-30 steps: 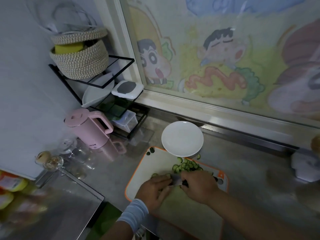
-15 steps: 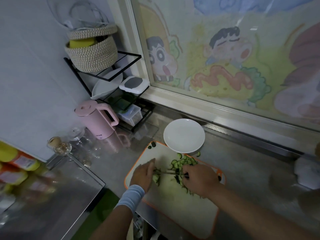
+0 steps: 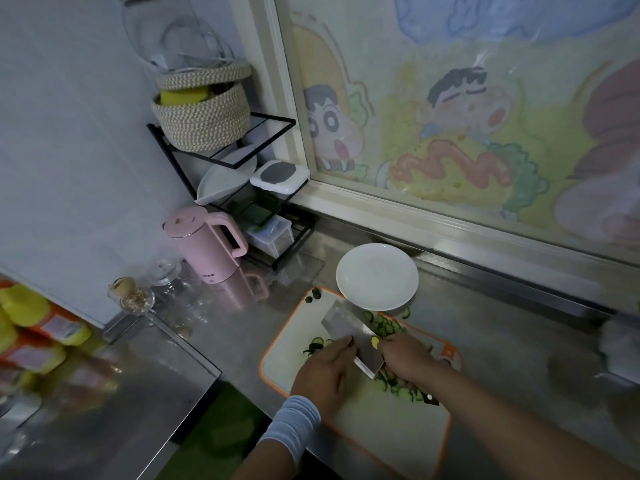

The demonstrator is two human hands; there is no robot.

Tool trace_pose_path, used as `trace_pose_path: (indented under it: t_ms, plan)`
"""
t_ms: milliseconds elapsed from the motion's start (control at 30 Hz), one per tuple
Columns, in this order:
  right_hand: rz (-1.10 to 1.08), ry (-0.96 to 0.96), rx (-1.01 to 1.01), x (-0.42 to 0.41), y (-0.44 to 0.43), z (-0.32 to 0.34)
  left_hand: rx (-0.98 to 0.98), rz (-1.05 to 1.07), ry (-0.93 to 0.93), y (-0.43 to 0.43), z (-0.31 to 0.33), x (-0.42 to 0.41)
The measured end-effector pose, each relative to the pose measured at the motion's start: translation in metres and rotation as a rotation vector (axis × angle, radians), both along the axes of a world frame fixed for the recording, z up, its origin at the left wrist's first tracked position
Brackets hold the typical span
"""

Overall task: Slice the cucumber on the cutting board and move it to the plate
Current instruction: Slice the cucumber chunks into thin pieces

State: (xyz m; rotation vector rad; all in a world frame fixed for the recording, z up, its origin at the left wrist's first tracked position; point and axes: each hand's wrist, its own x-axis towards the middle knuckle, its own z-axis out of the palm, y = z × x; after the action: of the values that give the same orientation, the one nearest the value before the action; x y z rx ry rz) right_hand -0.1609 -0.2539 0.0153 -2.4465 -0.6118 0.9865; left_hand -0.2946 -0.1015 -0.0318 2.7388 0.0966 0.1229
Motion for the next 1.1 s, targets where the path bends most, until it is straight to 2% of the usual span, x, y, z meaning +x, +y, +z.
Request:
trace_pose_path:
  t_ms: [133, 233, 300, 400, 533, 667, 800, 900, 967, 1100]
  plan:
    - [-0.200, -0.002, 0.074, -0.004, -0.003, 0.000, 0.075, 0.091, 0.209, 0.025, -0.006, 0.012]
    - [-0.274, -0.246, 0.081, -0.011, -0.014, 0.006, 0.049, 0.209, 0.291, 0.040, -0.001, 0.024]
    - [-0.311, -0.430, 0.079, -0.017, -0.027, 0.003, 0.077, 0.243, 0.411, 0.049, -0.006, 0.032]
    - [-0.333, -0.554, 0.029, -0.028, -0.047, -0.013, 0.005, 0.308, 0.547, 0.056, -0.024, 0.035]
    - [-0.487, -0.542, 0.024, -0.045, -0.067, -0.037, -0.066, 0.305, 0.450, 0.043, -0.040, 0.032]
    - [-0.577, -0.518, -0.037, -0.064, -0.068, -0.060, -0.300, 0.319, 0.338, 0.037, -0.046, 0.037]
    - [-0.547, -0.447, -0.024, -0.076, -0.056, -0.071, -0.440, 0.465, 0.240, 0.045, -0.039, 0.043]
    - [-0.538, -0.423, 0.008, -0.082, -0.043, -0.074, -0.484, 0.392, 0.277, 0.052, -0.033, 0.040]
    - [-0.512, -0.406, 0.018, -0.085, -0.033, -0.071, -0.434, 0.325, 0.332, 0.054, -0.032, 0.036]
    - [-0.392, -0.498, 0.017, -0.096, -0.015, -0.059, -0.439, 0.380, 0.314, 0.061, -0.030, 0.031]
